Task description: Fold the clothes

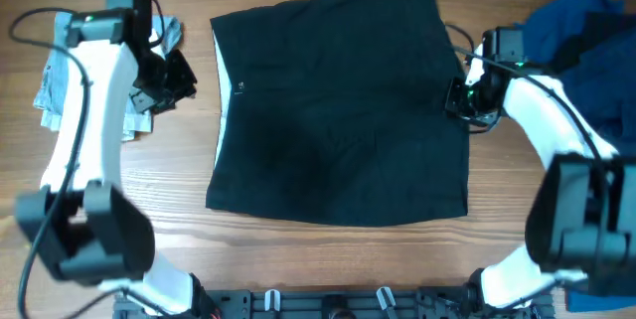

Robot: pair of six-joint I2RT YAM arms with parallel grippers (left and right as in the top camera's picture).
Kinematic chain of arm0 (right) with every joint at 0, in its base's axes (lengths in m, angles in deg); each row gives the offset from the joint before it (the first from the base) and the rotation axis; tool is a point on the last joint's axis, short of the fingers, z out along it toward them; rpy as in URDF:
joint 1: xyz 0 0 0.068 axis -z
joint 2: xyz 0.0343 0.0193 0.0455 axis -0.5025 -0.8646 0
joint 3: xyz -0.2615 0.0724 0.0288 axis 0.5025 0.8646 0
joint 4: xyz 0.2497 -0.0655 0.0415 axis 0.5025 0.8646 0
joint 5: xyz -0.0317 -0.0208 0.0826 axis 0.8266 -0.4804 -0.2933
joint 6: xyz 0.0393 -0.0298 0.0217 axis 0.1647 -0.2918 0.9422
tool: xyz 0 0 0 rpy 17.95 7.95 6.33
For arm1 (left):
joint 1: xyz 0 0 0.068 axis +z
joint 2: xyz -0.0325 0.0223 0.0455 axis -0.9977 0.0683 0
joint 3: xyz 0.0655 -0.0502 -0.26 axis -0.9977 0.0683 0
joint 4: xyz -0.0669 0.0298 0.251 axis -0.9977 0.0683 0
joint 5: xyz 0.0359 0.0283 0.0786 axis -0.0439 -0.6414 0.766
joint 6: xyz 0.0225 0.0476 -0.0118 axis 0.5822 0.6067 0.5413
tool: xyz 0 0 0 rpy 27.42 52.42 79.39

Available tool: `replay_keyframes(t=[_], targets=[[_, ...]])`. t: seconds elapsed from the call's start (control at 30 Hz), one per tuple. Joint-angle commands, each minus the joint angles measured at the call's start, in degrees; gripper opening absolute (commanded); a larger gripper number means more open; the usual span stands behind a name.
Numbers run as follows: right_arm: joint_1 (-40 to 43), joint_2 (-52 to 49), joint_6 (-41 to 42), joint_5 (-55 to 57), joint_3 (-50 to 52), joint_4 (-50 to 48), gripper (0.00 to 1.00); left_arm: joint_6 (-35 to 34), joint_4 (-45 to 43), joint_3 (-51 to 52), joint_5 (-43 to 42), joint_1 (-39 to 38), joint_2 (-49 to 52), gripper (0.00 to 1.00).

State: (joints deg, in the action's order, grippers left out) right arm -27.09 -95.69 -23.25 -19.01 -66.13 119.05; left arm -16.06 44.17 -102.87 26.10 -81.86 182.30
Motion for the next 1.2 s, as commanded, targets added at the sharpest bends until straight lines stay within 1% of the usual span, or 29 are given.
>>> replay_keyframes(t=[0.0, 0.03, 0.1, 0.13, 0.2, 0.3, 0.37, 0.43, 0.6, 0.67, 0.77, 0.83, 0.87, 0.9, 0.97, 1.0, 1.07, 1.17], targets=[[0.33, 10.25, 0.24, -3.28, -2.95, 7.52, 0.52, -0.31, 5.33, -0.15, -3.04, -1.27, -5.38, 0.72], [0.33, 11.91, 0.61, -3.50, -2.93, 11.02, 0.53, -0.17, 7.96, 0.00, -3.04, -2.05, -5.38, 0.72], [0.33, 14.05, 1.77, -3.23, -2.78, 18.47, 0.54, 1.03, 10.43, 1.70, -3.04, -4.07, -5.38, 0.72], [0.33, 14.32, 1.79, -3.21, -2.54, 26.40, 0.65, 1.09, 11.45, 6.49, -3.06, -7.78, -5.38, 0.73], [0.33, 14.36, 2.21, -3.10, -1.40, 29.46, 0.65, 1.07, 10.62, 9.55, -3.06, -9.79, -5.38, 0.72], [0.33, 14.45, 9.16, 0.92, 3.10, 33.00, 0.64, 0.87, 7.10, 15.98, -4.24, -13.20, -5.38, 0.72], [0.33, 14.56, 12.17, 0.92, 5.31, 34.84, 0.63, 0.70, 4.61, 19.47, -7.41, -14.45, -5.38, 0.72], [0.33, 14.56, 13.73, 0.94, 7.08, 36.00, 0.63, 0.72, 1.68, 22.16, -7.98, -14.84, -5.38, 0.73], [0.33, 14.64, 16.98, 0.87, 12.46, 34.07, 0.65, 0.48, -6.01, 27.47, -8.00, -14.84, -5.38, 0.77], [0.33, 14.64, 20.00, 0.28, 15.82, 30.49, 0.65, 0.48, -8.13, 28.33, -8.00, -14.84, -5.38, 0.79], [0.33, 14.64, 20.39, -4.07, 19.67, 23.54, 0.65, 0.52, -9.35, 28.39, -7.93, -14.84, -5.38, 0.80], [0.33, 14.64, 20.46, -5.55, 20.48, 21.77, 0.65, 0.52, -9.57, 28.39, -6.73, -14.84, -5.38, 0.82], [0.33, 14.64, 21.16, -5.31, 20.87, 20.90, 0.65, 0.50, -9.60, 28.39, -5.46, -14.84, -5.38, 0.84], [0.33, 14.64, 21.33, -3.89, 21.20, 19.91, 0.65, 0.48, -9.57, 28.46, -5.18, -14.84, -5.38, 1.00], [0.33, 14.62, 22.29, -0.57, 22.12, 17.07, 0.65, -1.09, -9.55, 28.52, -5.42, -14.84, -5.38, 1.00], [0.33, 14.62, 23.04, -0.17, 22.60, 16.48, 0.66, -2.51, -9.33, 28.57, -5.53, -14.84, -5.38, 1.00], [0.33, 14.62, 22.97, -0.15, 23.23, 16.17, 0.66, -2.71, -8.31, 28.57, -5.86, -14.84, -5.38, 1.00], [0.33, 14.62, 22.97, -0.15, 25.49, 15.26, 0.65, -4.04, -5.70, 28.57, -6.29, -14.88, -5.38, 0.97]])
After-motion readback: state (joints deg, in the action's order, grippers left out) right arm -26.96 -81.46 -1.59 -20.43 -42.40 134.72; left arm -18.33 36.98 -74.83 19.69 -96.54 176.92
